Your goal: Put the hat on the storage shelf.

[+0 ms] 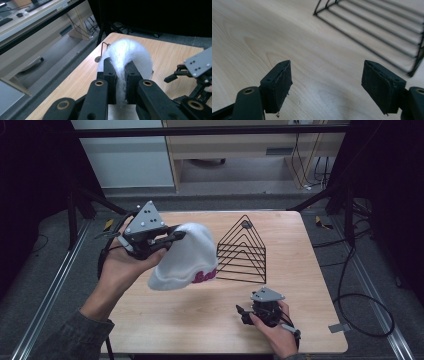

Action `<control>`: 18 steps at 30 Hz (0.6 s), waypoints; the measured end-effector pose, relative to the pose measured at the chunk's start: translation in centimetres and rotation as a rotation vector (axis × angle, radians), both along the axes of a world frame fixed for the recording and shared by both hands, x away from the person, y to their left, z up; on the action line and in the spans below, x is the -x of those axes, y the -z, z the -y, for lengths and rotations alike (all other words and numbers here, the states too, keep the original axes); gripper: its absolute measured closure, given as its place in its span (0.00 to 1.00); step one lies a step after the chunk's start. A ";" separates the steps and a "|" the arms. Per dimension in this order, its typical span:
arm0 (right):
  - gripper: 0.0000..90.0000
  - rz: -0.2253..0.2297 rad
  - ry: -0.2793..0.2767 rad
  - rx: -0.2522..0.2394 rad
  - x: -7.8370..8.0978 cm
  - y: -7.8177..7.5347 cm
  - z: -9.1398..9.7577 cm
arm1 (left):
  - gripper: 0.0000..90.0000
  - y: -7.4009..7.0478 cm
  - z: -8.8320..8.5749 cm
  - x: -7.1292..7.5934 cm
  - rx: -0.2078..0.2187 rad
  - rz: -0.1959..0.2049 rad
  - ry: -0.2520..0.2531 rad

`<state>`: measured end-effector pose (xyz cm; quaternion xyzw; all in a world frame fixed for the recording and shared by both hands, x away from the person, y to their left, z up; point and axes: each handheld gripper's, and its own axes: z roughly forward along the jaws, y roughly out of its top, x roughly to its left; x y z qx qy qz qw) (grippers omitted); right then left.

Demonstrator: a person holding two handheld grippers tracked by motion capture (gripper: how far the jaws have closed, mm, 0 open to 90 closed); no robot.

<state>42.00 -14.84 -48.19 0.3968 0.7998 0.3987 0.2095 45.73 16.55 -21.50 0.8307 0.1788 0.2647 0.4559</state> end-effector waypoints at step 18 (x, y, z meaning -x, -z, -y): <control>0.52 0.237 -0.197 -0.140 -0.1 -12.6 -2.1 | 0.92 -0.9 2.4 0.6 -0.012 0.021 0.075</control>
